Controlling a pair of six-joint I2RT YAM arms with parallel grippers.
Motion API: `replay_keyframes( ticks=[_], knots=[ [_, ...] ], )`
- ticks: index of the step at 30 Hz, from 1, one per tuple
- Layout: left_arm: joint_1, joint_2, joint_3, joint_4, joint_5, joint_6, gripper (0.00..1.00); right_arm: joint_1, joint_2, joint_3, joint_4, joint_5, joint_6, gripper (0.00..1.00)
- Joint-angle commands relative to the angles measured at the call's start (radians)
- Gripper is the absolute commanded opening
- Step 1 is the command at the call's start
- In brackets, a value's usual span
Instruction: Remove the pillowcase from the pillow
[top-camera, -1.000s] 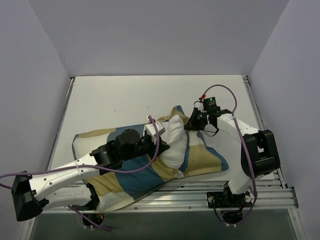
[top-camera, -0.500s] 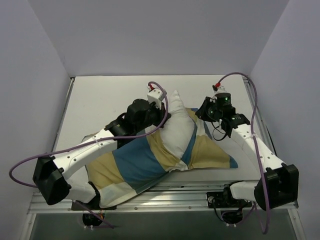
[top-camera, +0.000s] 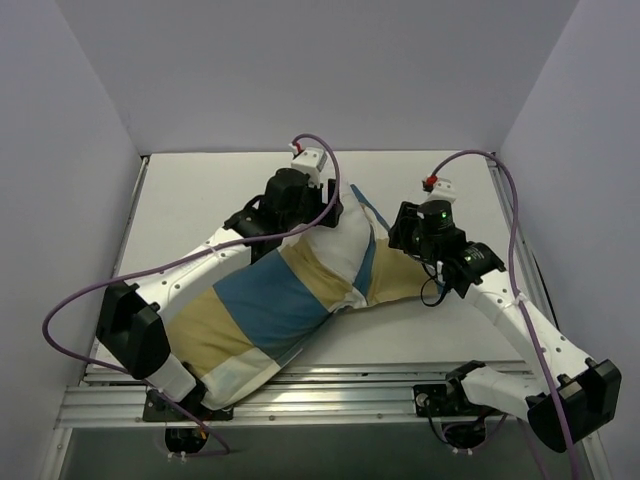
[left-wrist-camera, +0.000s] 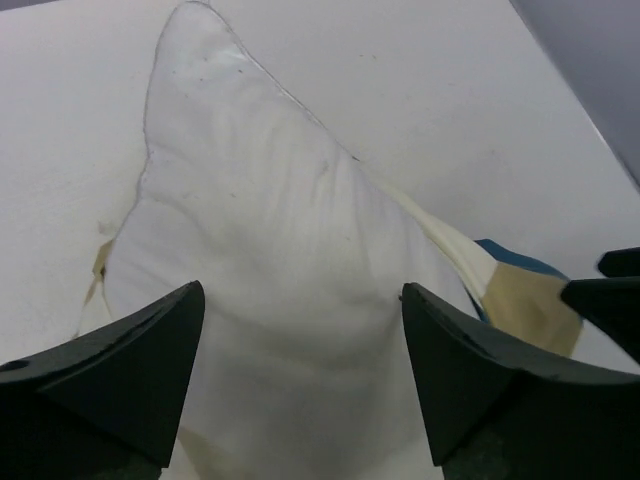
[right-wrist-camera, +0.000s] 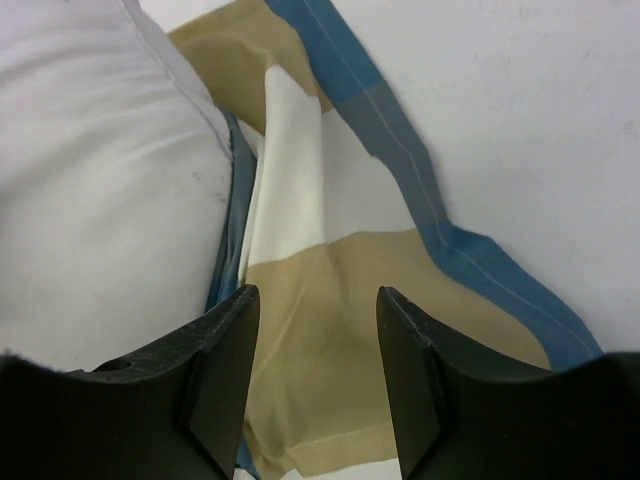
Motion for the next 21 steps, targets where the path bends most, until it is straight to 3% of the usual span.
replay_keyframes(
  ticks=[1,3,7,15,21],
  knots=[
    [-0.052,-0.098,0.011,-0.003,0.045,0.04,0.9,0.019,-0.015,-0.055,-0.006,0.052,0.035,0.47],
    [-0.093,-0.103,0.027,-0.035,0.04,0.118,0.96,0.018,-0.016,-0.075,0.014,0.052,0.046,0.47],
    [-0.191,-0.056,0.067,-0.126,-0.026,0.201,0.95,0.021,-0.027,-0.108,0.04,0.043,0.075,0.47],
    [-0.195,0.061,-0.009,-0.171,-0.129,0.069,1.0,0.048,-0.044,-0.118,0.086,0.017,0.107,0.48],
    [-0.152,0.054,-0.114,-0.129,-0.107,-0.04,0.74,0.142,-0.009,-0.096,0.108,0.057,0.124,0.48]
  ],
)
